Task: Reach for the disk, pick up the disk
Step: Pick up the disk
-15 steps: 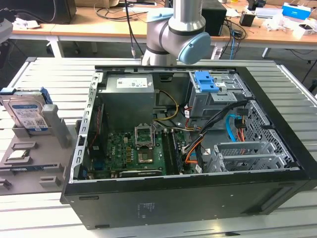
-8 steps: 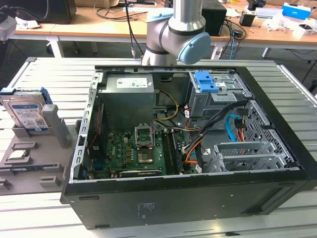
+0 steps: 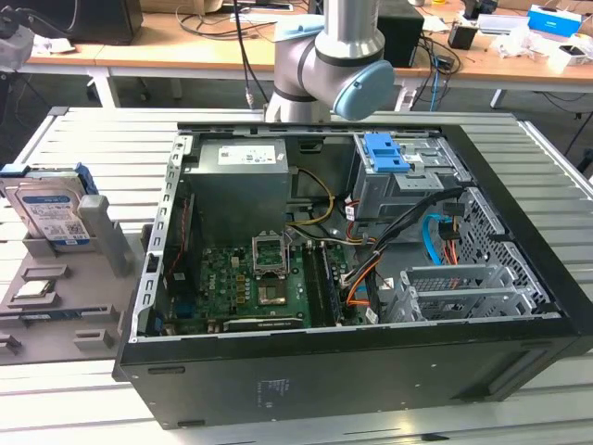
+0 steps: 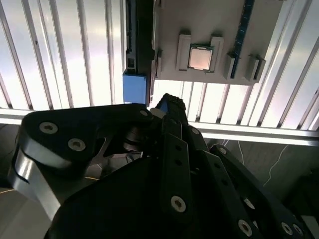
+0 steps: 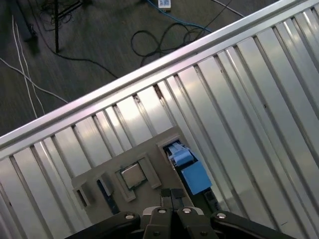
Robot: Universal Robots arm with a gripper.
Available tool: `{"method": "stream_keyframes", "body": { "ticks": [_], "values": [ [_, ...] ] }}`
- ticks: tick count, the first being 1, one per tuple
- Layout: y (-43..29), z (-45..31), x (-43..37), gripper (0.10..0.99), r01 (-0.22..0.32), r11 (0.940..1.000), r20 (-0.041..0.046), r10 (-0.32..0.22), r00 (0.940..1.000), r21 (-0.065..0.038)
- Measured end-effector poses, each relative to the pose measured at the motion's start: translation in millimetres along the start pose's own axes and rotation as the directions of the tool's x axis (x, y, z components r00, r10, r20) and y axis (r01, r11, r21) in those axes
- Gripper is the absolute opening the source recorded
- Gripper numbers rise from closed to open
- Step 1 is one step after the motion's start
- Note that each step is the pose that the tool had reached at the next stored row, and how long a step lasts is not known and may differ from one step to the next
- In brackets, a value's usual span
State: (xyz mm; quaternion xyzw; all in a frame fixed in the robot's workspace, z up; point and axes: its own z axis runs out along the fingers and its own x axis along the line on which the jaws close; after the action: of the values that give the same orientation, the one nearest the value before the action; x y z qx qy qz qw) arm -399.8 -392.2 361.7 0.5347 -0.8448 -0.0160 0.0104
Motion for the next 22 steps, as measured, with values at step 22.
{"method": "stream_keyframes", "body": {
  "ticks": [22],
  "values": [
    [0.0,0.0,0.0,0.106,0.335,0.9421,-0.0129,-0.335,0.942,-0.002]
  ]
}}
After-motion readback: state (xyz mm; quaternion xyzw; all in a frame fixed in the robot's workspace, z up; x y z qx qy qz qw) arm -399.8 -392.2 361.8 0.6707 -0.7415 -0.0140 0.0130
